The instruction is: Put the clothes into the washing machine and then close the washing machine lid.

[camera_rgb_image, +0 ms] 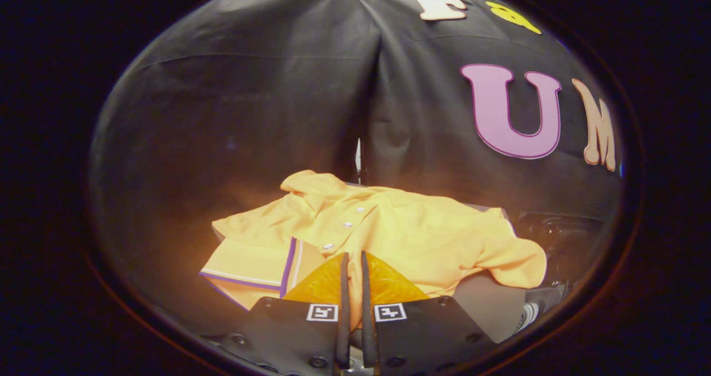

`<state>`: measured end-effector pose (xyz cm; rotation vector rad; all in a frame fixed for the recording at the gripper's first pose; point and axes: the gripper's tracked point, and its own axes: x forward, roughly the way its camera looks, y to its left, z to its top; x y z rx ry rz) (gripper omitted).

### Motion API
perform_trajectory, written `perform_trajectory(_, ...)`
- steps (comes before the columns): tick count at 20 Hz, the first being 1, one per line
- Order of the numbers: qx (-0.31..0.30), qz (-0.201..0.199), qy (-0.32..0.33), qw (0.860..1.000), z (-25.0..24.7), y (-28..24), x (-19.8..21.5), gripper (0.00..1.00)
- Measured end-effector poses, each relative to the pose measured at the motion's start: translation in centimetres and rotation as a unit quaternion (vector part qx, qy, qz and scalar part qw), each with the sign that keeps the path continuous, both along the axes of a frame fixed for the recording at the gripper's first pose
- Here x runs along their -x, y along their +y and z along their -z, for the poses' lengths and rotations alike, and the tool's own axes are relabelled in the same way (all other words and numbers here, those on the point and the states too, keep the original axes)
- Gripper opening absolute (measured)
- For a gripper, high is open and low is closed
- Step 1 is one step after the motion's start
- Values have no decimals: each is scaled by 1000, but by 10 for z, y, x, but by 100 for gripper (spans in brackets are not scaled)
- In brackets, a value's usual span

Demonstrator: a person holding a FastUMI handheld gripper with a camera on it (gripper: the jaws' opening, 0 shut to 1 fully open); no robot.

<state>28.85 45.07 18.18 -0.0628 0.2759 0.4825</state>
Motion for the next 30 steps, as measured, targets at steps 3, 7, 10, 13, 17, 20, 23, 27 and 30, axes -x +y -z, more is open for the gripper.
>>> perform_trajectory(3,10,25,-15,1000,-9,-28,-7,9)
perform_trajectory(7,15,98,-48,994,-36,-106,-21,9)
perform_trajectory(10,31,174,-76,981,-58,-180,-33,9)
perform_trajectory(13,62,248,-90,963,-67,-256,-40,9)
perform_trajectory(17,63,315,-87,943,-63,-331,-39,9)
perform_trajectory(20,76,340,-81,934,-51,-361,-44,9)
perform_trajectory(23,70,347,-83,932,-46,-372,-45,25)
perform_trajectory(27,60,335,-71,938,-33,-360,-46,24)
perform_trajectory(30,66,327,-71,940,-32,-354,-48,22)
